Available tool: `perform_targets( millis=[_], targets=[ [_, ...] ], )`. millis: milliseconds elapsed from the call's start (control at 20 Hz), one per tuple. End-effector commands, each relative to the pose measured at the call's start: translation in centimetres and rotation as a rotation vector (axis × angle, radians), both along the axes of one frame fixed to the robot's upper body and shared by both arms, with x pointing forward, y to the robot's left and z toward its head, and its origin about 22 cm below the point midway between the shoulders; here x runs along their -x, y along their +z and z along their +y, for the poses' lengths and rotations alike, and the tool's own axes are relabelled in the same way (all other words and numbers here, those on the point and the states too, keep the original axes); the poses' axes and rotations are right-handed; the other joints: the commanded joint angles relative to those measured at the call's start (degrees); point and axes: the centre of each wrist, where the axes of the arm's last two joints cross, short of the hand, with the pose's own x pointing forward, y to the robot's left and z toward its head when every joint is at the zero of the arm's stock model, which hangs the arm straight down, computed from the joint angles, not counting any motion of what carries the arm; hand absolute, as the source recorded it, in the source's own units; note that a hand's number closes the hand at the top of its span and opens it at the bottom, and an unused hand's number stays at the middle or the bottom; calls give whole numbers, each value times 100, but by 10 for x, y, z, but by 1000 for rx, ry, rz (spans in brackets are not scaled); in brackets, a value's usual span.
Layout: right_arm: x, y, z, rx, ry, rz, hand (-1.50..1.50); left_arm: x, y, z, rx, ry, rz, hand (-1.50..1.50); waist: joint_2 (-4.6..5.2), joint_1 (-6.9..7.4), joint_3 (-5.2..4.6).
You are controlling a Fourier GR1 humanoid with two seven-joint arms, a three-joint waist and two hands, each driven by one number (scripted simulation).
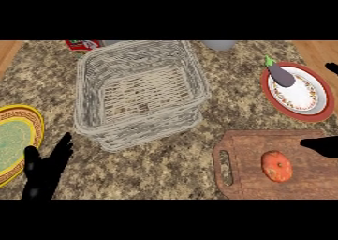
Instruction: Pick the squash from the cutting board and place it in the basket
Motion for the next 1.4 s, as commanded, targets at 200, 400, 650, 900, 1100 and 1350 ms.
perform_targets(
  millis=[200, 400, 650, 900, 1100, 1350],
  targets=[
    [36, 83, 14, 192, 36, 361, -150, 11, -10, -1, 10, 12, 70, 0, 36, -60, -24],
    [48, 105, 13, 205, 7, 491, -150, 0, -4, -3, -22, 10, 73, 0, 90, 25, 4],
    [69, 119, 18, 198, -14, 523, -150, 2, 7, 8, 3, -11, 66, 0, 102, 140, 16],
    [79, 106, 11, 127, -9, 514, -150, 8, 0, -5, 3, -34, 58, 0, 118, 197, 22],
    [67, 91, -2, 97, -28, 494, -150, -2, 2, 7, 16, -39, 69, 0, 145, 297, 21],
    [69, 58, 1, 69, -24, 458, -150, 1, -17, 1, 0, -39, 66, 0, 158, 313, 20]
  ],
)
